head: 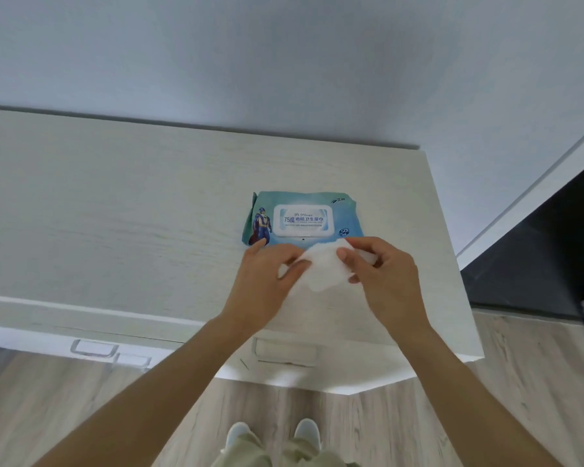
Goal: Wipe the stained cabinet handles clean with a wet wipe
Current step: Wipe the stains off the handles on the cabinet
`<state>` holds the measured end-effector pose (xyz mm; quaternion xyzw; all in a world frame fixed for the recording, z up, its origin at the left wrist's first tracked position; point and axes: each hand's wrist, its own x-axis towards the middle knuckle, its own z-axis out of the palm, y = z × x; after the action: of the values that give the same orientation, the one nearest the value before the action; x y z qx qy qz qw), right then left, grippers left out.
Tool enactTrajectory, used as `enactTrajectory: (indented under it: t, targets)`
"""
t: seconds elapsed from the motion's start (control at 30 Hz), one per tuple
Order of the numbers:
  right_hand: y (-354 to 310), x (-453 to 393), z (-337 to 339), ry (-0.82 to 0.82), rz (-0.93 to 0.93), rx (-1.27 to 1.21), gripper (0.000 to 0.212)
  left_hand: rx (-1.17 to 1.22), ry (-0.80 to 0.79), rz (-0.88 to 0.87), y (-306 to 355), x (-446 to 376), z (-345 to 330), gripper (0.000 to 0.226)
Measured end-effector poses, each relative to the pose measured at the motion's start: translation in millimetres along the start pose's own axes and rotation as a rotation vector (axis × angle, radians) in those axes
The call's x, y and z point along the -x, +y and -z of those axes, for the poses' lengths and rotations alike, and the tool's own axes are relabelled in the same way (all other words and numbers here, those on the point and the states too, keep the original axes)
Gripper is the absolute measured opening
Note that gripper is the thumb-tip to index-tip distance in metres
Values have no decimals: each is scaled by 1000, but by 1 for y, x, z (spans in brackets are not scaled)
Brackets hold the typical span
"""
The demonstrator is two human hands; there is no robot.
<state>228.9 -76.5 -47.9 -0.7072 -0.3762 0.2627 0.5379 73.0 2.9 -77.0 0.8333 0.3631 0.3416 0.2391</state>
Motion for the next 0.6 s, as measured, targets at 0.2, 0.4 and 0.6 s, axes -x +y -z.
enactTrajectory:
  t: [0.2, 0.4, 0.6]
  targets:
    - [12, 2, 2, 8, -88, 451, 27, -204, -209, 122, -14, -6, 15, 38]
    - [18, 30, -10, 231, 285, 750, 29, -302, -228, -290, -22, 11, 21, 43]
    - [31, 41, -30, -27, 89, 804, 59, -293, -256, -292, -27, 21, 20, 21]
